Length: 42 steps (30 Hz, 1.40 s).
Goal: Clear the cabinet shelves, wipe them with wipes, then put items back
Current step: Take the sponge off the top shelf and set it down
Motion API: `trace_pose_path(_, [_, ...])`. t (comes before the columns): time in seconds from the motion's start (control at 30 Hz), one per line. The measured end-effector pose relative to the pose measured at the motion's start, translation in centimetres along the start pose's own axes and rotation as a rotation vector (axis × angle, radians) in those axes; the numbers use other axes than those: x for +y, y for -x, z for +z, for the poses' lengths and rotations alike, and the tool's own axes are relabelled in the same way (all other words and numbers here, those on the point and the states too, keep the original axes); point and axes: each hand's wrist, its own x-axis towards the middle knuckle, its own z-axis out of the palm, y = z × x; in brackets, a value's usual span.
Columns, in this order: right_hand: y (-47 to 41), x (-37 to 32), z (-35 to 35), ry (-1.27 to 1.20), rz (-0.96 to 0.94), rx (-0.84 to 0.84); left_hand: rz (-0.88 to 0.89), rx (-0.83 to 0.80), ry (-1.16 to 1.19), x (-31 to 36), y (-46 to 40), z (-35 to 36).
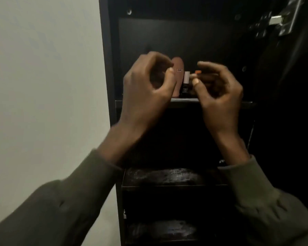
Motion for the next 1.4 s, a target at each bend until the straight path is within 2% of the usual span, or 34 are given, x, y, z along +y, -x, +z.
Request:
trace_pose_path(0.07, [-3.2,0.2,0.3,0.108,0.015,-0.045,-0.011,-0.105,-0.119,-0.3,-3.5,0.5])
trace_pose_path(0.17, [-6.8,0.1,1.3,0.316,0.061,-0.172,-0.141,-0.299,-0.303,-2.1,-6.8,1.1])
trace_pose_path(0.3, [-9.1,0.8,2.3,0.557,0.084,-0.360,-0.243,-0.443,-0.390,-3.7,-8.4,2.0])
trace_pose_path(0.47, [-9.4,1.9,2.9,0.612,0.061,-0.443,-0.308,-0.467,-0.399,-5.4,-8.4,2.1])
trace_pose_path(0.6, [-9.5,2.0,2.8,0.599,0.098,-0.439,-0.310,-0.586,-0.359,-5.7,-8.4,1.9])
trace_pose_path(0.9, [-9.3,1.2,2.6,0.487,0.088,-0.444,-0.271,-0.455,-0.304,-5.8,-7.8,2.1])
trace_pose_path(1.2, [-8.9,0.5,2.1,0.351,0.116,-0.366,-0.240,-0.415,-0.256,-5.1,-7.7,1.4])
trace_pose_path(1.4, [-8.6,0.0,1.7,0.252,0.109,-0.319,-0.221,-0.319,-0.143,-3.8,-6.9,0.5])
